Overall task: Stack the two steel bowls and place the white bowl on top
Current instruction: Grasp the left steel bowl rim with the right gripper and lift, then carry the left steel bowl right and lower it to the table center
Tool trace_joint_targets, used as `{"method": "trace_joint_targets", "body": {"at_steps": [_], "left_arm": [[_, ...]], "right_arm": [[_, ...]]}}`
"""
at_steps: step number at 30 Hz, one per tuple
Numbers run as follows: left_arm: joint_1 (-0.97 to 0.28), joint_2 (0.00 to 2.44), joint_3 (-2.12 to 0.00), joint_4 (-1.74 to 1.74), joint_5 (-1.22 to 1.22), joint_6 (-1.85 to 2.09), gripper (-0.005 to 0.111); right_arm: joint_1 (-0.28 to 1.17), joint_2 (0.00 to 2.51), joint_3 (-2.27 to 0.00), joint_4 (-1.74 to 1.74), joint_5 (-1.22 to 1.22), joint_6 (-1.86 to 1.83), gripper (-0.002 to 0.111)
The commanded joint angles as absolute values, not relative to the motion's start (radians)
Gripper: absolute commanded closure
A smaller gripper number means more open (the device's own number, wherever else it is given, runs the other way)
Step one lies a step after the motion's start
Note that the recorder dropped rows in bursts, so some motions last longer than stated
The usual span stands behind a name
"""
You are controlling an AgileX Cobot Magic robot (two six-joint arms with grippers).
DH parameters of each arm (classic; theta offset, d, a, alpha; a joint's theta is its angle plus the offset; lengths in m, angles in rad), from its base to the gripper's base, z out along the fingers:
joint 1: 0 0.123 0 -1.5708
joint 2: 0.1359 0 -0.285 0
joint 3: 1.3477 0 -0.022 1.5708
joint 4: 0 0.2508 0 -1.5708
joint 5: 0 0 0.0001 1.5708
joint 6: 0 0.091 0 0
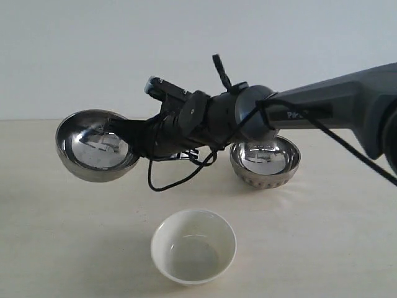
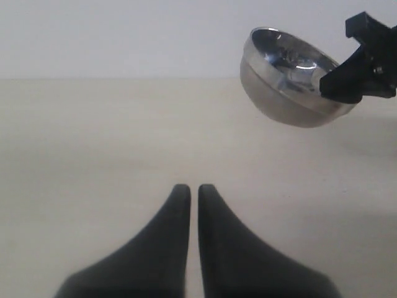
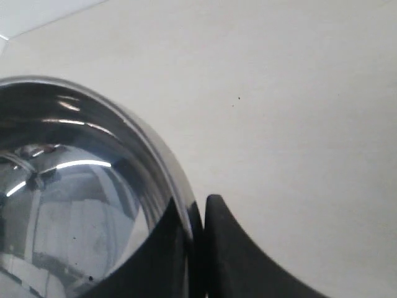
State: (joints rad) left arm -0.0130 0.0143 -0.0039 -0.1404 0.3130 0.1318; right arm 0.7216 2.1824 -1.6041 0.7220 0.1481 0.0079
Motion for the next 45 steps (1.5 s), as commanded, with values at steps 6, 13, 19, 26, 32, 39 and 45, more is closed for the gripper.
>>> {"method": "trace_joint_targets", "body": {"at_steps": [6, 13, 19, 26, 32, 39, 45], "left_arm": [[-0.010, 0.007, 0.000, -0.149, 0.311, 0.123, 0.103], [-0.010, 0.007, 0.000, -0.149, 0.311, 0.123, 0.103], [-0.010, 0.007, 0.000, -0.149, 0.311, 0.123, 0.103], [-0.010, 0.007, 0.000, -0.149, 0.311, 0.123, 0.103], [-0.010, 0.007, 0.000, -0.149, 0.311, 0.123, 0.103], [-0.010, 0.007, 0.000, -0.149, 0.311, 0.123, 0.103], [-0.010, 0.007, 0.000, -0.149, 0.311, 0.123, 0.103]], "right_arm": [[0.586, 2.038, -1.469, 0.661, 0.268, -0.009, 0.108], [0.548, 1.971, -1.408, 0.532, 0.314, -0.021, 0.108], [0.475, 1.971, -1.408, 0.509, 0.396, 0.009, 0.108], [0.455, 1.971, -1.408, 0.434, 0.433, 0.007, 0.108], [0.429, 1.971, -1.408, 0.420, 0.476, 0.009, 0.108], [0.429, 1.975, -1.408, 0.406, 0.491, 0.000, 0.108], [0.429, 1.996, -1.391, 0.404, 0.480, -0.010, 0.108]]}}
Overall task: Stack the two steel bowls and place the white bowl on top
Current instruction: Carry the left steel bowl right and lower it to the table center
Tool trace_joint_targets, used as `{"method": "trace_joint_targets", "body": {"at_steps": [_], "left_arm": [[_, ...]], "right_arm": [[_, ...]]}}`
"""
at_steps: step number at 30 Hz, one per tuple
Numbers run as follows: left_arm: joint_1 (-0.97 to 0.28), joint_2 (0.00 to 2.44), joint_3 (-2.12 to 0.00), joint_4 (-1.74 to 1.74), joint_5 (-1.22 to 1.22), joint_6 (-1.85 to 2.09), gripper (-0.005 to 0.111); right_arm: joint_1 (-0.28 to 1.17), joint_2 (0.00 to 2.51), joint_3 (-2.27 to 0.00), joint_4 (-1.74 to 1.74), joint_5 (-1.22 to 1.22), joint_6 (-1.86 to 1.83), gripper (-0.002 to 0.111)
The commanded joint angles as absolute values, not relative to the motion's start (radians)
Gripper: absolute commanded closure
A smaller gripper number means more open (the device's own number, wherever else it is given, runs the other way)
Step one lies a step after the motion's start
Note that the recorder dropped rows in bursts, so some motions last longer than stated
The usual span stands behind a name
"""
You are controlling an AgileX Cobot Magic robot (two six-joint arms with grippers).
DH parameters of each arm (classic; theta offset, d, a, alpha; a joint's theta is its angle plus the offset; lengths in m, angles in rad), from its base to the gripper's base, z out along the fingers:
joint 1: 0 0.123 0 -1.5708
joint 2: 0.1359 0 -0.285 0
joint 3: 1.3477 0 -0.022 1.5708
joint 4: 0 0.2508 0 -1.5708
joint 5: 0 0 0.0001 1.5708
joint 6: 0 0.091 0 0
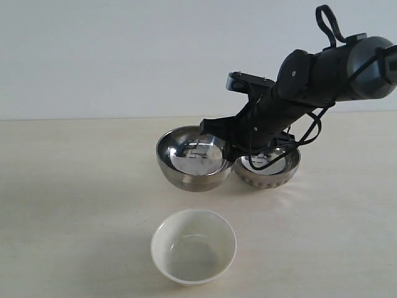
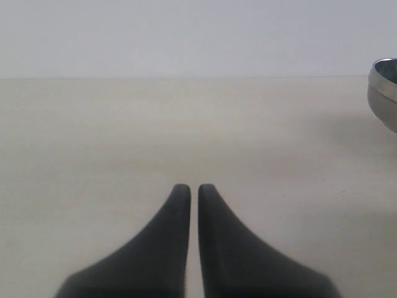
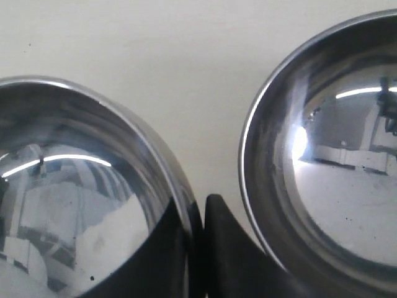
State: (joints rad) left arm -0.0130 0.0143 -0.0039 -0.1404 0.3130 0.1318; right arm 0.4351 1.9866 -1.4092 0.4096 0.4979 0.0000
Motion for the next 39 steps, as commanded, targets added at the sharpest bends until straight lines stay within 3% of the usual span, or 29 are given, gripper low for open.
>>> {"method": "trace_joint_targets", "body": {"at_steps": [1, 39], "left_arm": [[-0.010, 0.007, 0.000, -0.149, 0.311, 0.123, 0.103], [-0.010, 0.007, 0.000, -0.149, 0.311, 0.123, 0.103]], "right_arm": [[0.429, 1.999, -1.379, 0.404, 0.469, -0.010, 0.108], [0.438, 2.001, -1.318, 0.434, 0.380, -0.009, 0.108]]}}
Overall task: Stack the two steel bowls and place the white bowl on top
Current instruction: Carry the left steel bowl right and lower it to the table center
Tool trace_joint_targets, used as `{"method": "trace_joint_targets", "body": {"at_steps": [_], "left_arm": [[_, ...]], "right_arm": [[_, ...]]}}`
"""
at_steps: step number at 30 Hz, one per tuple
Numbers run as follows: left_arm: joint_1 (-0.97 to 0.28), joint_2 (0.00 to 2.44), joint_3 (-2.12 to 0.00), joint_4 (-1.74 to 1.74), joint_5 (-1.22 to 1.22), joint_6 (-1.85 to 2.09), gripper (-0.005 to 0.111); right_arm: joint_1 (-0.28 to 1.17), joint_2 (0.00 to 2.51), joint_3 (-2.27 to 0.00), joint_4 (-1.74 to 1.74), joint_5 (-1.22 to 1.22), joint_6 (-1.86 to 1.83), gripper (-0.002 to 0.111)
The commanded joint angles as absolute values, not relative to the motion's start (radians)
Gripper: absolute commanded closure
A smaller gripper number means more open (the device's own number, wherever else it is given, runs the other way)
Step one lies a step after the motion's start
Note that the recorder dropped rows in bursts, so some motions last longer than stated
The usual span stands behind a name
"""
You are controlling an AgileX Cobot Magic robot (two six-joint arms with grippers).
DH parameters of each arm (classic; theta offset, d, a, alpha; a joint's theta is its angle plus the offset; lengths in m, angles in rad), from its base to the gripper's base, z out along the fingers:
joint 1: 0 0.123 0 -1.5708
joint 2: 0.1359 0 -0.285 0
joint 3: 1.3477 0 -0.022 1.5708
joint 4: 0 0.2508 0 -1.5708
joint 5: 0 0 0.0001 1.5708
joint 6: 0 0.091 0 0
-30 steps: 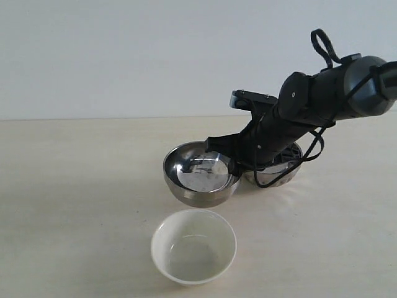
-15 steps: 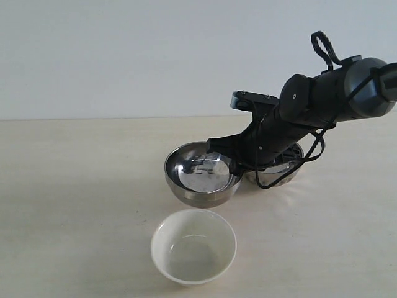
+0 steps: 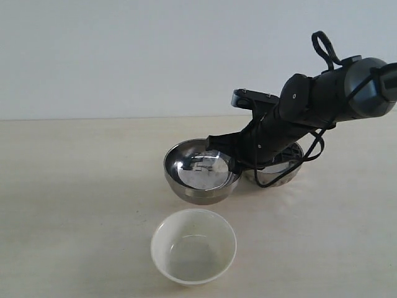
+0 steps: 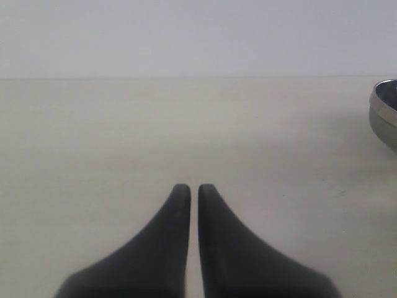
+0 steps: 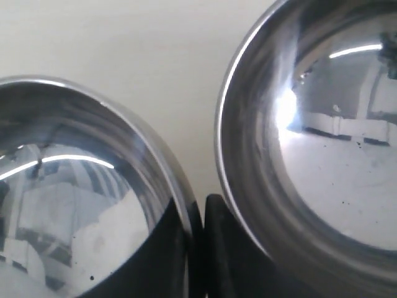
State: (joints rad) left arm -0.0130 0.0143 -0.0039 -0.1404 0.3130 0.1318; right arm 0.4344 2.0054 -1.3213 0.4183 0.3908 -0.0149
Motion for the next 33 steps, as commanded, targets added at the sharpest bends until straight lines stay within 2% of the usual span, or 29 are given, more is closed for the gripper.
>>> {"method": "trace_joint_targets", "body": {"at_steps": [1, 31, 33], "left_arm": [[-0.010, 0.007, 0.000, -0.149, 0.311, 0.123, 0.103], [-0.010, 0.007, 0.000, -0.149, 0.311, 0.123, 0.103], [-0.010, 0.007, 0.000, -0.149, 0.311, 0.123, 0.103]], "right_arm": [[0.442, 2.001, -1.318, 0.434, 0.374, -0.009, 0.108], [0.459, 2.036, -1.318, 0.404, 0.326, 0.009, 0.108], [0.459, 2.036, -1.318, 0.402, 0.324, 0.009, 0.104]]}}
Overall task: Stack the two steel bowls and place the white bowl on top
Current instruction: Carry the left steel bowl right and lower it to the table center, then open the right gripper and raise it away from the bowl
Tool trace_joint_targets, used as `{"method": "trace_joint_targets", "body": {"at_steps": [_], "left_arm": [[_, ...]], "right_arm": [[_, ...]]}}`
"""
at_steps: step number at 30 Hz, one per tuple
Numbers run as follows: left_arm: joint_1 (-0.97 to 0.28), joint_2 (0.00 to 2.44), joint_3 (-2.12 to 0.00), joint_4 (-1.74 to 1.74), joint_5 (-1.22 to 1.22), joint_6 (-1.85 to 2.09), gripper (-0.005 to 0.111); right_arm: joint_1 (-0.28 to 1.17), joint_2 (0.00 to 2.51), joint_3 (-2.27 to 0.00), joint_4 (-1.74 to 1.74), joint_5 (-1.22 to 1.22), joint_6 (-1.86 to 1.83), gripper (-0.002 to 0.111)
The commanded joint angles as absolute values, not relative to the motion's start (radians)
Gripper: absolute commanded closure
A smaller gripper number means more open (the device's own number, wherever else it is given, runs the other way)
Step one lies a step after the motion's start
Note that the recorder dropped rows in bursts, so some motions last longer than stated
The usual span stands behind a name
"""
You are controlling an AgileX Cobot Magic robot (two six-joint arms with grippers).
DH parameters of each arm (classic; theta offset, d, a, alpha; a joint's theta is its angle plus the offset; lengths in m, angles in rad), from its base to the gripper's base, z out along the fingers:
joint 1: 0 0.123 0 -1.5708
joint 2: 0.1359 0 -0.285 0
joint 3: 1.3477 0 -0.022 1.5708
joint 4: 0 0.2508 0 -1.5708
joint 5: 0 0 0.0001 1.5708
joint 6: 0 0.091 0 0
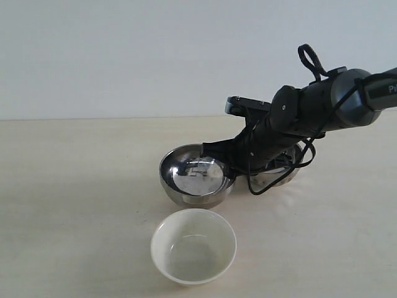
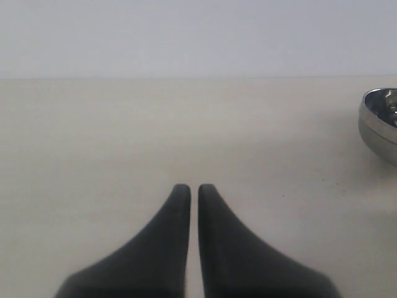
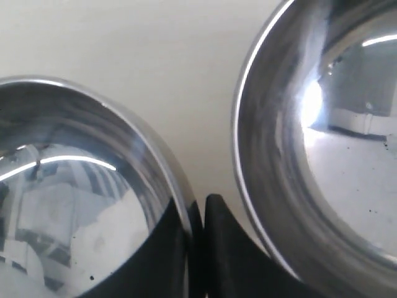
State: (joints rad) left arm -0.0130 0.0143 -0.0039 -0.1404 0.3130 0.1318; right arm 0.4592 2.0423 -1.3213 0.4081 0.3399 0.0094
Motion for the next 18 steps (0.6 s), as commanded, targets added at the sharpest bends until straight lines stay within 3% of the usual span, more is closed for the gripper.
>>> {"method": "trace_joint_targets", "body": {"at_steps": [1, 6, 18], "left_arm": [[-0.010, 0.007, 0.000, -0.149, 0.311, 0.123, 0.103], [-0.010, 0.007, 0.000, -0.149, 0.311, 0.123, 0.103], [-0.010, 0.007, 0.000, -0.149, 0.311, 0.123, 0.103]], "right_arm": [[0.459, 2.036, -1.318, 0.402, 0.324, 0.009, 0.099], [0.459, 2.036, -1.318, 0.402, 0.324, 0.009, 0.074], [0.459, 1.981, -1.318, 0.402, 0.335, 0.009, 0.073]]}}
